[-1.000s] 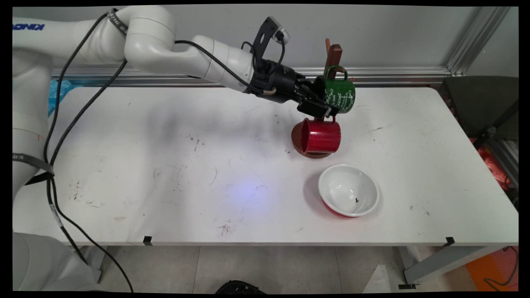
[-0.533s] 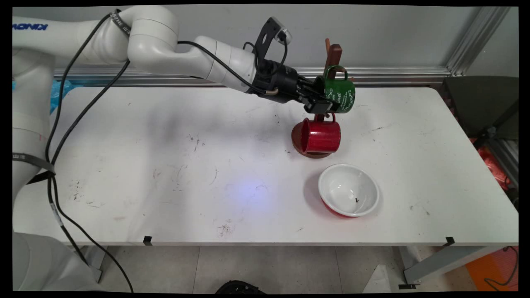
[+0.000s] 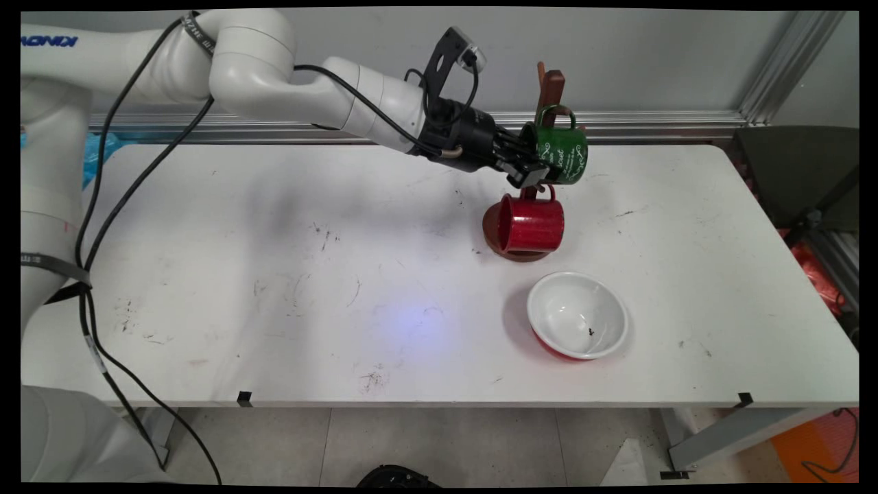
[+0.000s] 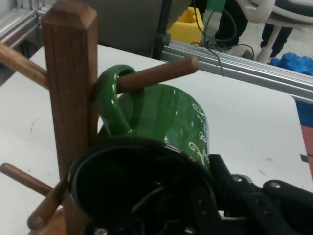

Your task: Place the picked object on the table

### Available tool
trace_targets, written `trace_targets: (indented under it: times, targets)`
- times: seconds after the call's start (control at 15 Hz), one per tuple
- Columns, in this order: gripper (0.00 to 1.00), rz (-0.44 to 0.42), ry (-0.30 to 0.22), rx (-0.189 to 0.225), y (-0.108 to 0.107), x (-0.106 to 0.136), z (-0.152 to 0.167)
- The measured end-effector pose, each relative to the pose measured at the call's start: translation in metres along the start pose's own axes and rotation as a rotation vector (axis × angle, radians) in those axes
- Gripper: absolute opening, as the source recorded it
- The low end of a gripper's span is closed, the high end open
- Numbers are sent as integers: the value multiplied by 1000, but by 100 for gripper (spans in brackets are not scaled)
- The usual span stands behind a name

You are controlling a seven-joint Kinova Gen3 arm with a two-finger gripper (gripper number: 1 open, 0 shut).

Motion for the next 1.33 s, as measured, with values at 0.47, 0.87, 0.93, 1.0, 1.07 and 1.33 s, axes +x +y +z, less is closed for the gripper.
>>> trace_targets:
  times: [0.47, 0.87, 0.93, 1.0, 1.07, 1.33]
  targets:
    - [0, -14, -9, -28, 14, 8, -7]
    - [0, -26, -8, -63, 29, 21, -15]
    - [0, -29, -8, -69, 31, 23, -16]
    - [0, -32, -8, -77, 34, 25, -18]
    - [0, -35, -9, -84, 36, 27, -19]
    - [0, -47, -23, -108, 46, 30, -28]
